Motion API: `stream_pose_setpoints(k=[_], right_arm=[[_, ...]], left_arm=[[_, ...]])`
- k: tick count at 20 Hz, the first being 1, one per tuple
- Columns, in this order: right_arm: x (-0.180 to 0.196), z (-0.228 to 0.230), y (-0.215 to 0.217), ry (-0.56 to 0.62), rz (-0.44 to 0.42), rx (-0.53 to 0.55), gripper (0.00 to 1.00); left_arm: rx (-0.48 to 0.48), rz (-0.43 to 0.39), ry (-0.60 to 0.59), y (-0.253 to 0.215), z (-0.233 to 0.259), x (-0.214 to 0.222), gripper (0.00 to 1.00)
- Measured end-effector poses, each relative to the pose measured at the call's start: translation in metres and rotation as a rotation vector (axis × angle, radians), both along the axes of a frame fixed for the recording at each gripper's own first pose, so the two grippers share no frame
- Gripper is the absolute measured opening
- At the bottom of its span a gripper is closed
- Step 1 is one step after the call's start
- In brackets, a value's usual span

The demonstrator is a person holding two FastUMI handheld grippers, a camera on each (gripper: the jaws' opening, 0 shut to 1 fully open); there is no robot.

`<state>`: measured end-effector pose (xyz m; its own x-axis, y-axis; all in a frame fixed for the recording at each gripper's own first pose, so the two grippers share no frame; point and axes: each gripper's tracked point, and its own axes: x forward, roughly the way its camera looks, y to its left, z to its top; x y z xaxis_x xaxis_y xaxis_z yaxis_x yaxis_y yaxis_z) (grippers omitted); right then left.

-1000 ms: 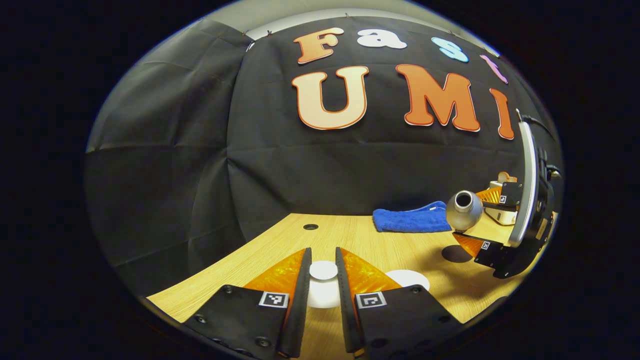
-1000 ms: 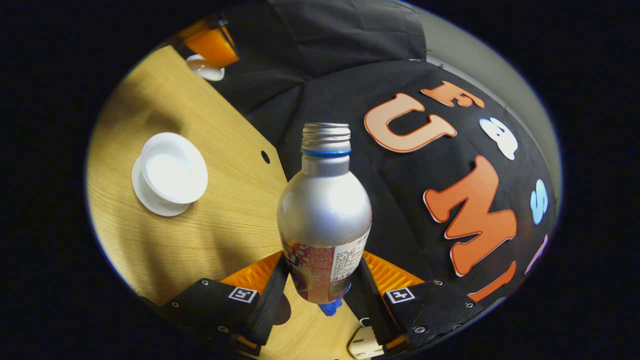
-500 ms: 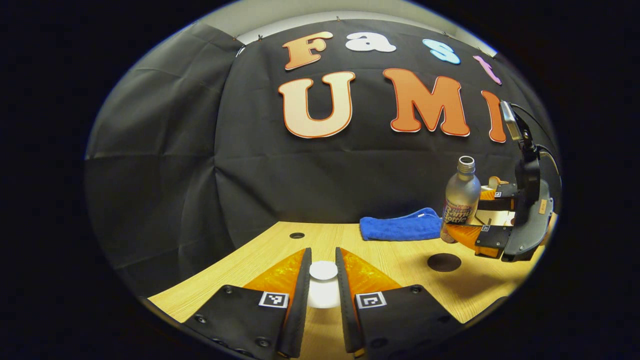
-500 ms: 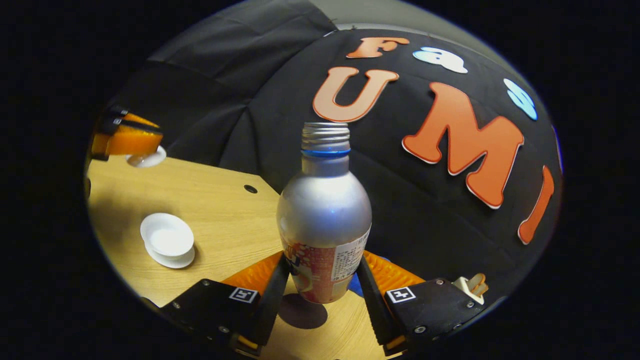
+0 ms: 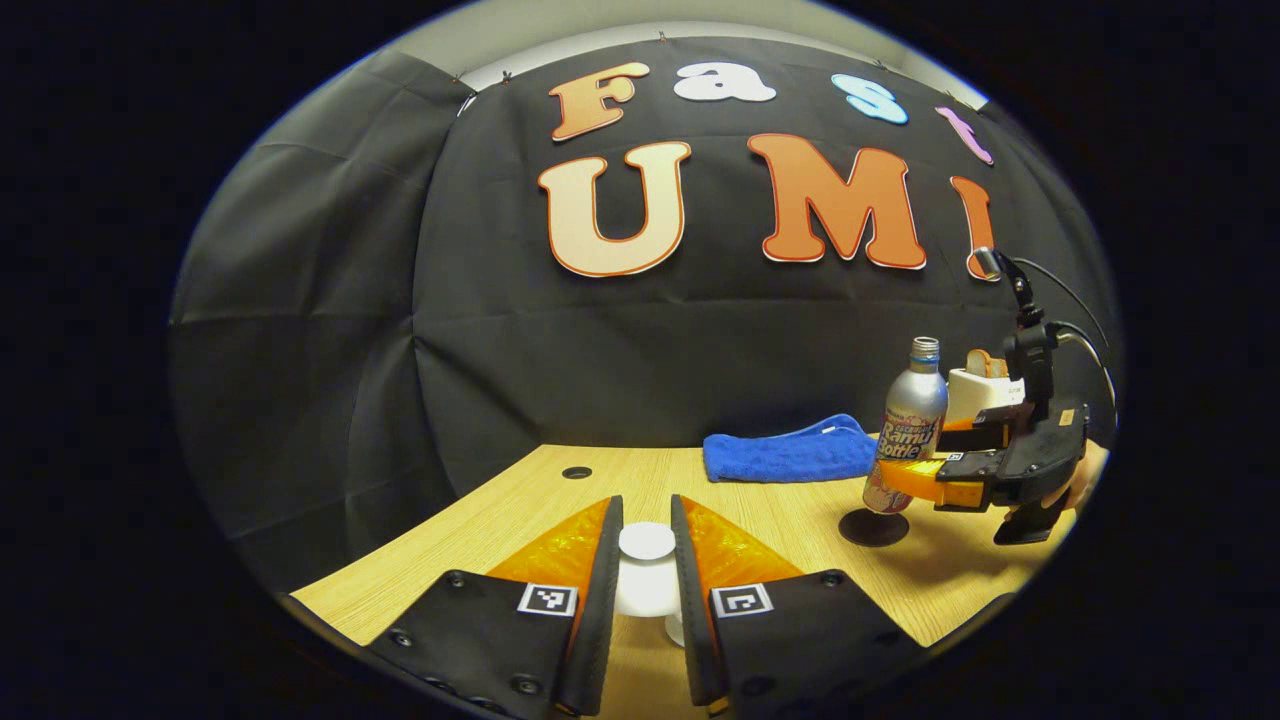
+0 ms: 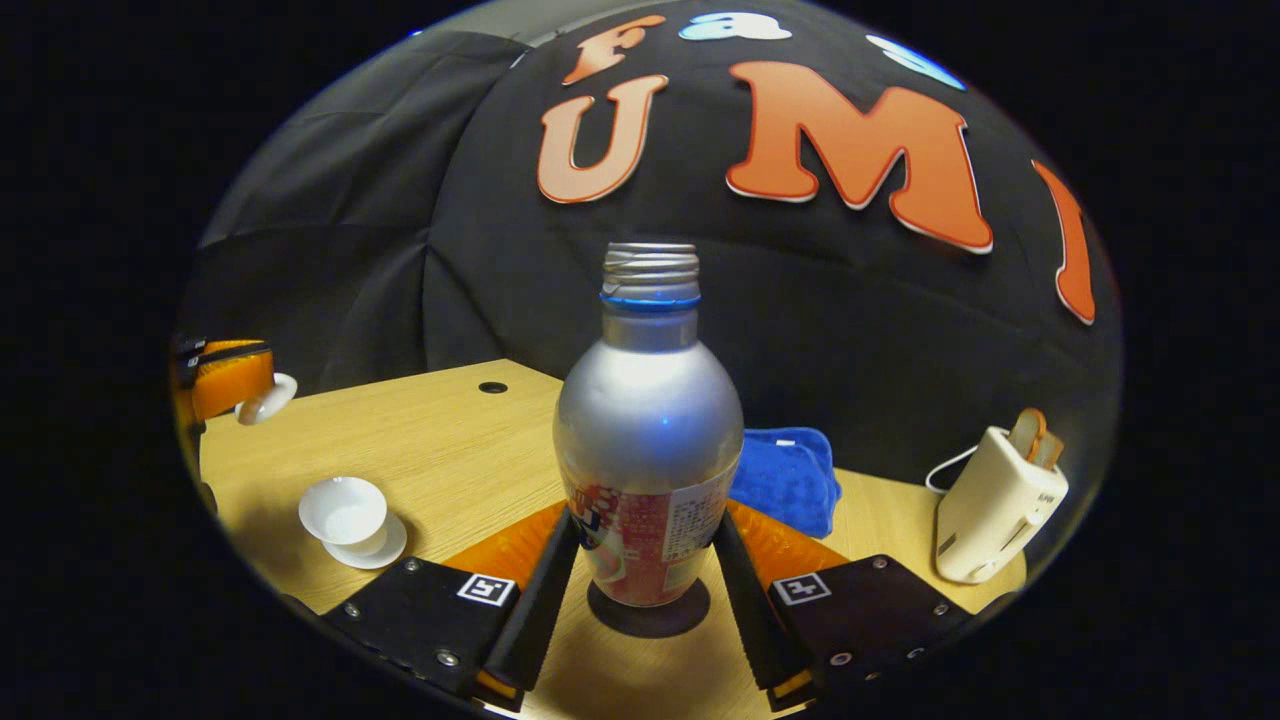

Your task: Open the teacup lid with one hand, grasp the water bottle and pour water into the teacup with the other hand; after pouring, place the water bottle on the coaster and then close the teacup lid.

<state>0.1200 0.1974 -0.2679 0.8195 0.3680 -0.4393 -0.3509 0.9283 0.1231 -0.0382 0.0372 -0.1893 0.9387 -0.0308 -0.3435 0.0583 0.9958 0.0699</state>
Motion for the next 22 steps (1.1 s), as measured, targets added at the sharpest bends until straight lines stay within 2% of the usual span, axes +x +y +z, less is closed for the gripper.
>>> stream_pose_setpoints(k=[10, 15, 16, 18, 22], right_arm=[[0.003, -0.050, 0.002, 0.079, 0.006, -0.002, 0.79], [0.007, -0.052, 0.002, 0.057, 0.008, -0.013, 0.78], [0.006, -0.052, 0.002, 0.052, 0.010, -0.017, 0.79], [0.007, -0.051, 0.001, 0.036, 0.013, -0.035, 0.79], [0.008, -0.054, -0.005, 0.028, 0.003, -0.060, 0.79]], left_arm=[[0.004, 0.012, 0.044, -0.002, -0.018, 0.001, 0.35], [0.001, 0.016, 0.062, -0.003, -0.026, 0.005, 0.35], [-0.002, 0.016, 0.064, -0.004, -0.027, 0.006, 0.32], [-0.006, 0.013, 0.071, -0.006, -0.030, 0.007, 0.35], [-0.022, 0.002, 0.075, -0.014, -0.035, 0.009, 0.35]])
